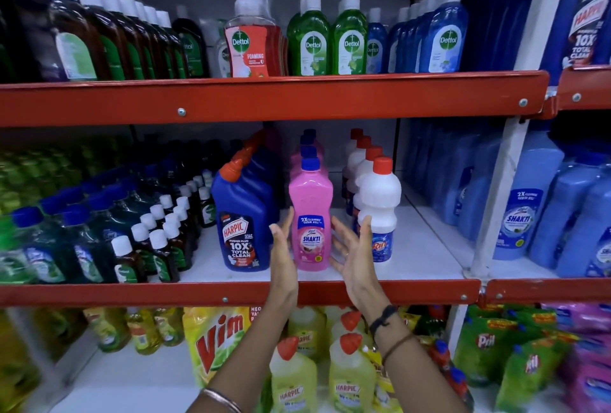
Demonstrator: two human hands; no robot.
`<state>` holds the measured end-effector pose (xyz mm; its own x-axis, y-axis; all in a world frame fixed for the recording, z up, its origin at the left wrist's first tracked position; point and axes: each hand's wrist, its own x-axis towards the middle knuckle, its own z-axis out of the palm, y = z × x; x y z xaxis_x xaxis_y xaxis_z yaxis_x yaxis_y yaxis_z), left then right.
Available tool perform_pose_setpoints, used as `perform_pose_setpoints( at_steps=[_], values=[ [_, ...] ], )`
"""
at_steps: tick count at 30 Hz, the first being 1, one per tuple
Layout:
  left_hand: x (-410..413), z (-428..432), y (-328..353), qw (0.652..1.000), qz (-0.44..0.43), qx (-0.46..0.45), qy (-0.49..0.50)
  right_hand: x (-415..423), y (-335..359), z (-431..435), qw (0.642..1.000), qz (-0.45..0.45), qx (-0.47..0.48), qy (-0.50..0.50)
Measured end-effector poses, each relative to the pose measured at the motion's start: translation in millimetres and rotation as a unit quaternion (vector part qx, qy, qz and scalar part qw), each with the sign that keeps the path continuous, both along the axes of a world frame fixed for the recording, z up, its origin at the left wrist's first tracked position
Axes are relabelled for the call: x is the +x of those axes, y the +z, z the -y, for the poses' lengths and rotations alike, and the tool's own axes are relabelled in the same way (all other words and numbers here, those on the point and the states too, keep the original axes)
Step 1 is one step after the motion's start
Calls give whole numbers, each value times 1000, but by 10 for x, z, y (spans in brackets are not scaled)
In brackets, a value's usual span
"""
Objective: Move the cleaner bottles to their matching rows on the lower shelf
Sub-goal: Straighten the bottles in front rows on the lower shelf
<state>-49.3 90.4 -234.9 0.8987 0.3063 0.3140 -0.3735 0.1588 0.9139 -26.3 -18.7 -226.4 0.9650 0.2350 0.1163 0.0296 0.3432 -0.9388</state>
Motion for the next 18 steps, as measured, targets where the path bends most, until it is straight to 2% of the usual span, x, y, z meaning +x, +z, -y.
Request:
perform_pose_setpoints(
  at_steps=[8,11,14,16,18],
  values=[
    [26,-37,9,1000,-3,5,-4,-30,15,-28,1000,-7,8,-18],
    [-23,-39,17,1000,14,-1,4,-86,-24,-81,997,23,15,-72],
    [-179,-96,-51,993,67,13,96,-294,-165,-233,975,128,24,-178],
    [-258,-248,-120,978,108,17,177,-398,-278,-414,972,184,3,-149],
    [-286,-480,-125,966,120,-15,228,-401,-320,-626,982,177,-19,-69]
  ],
)
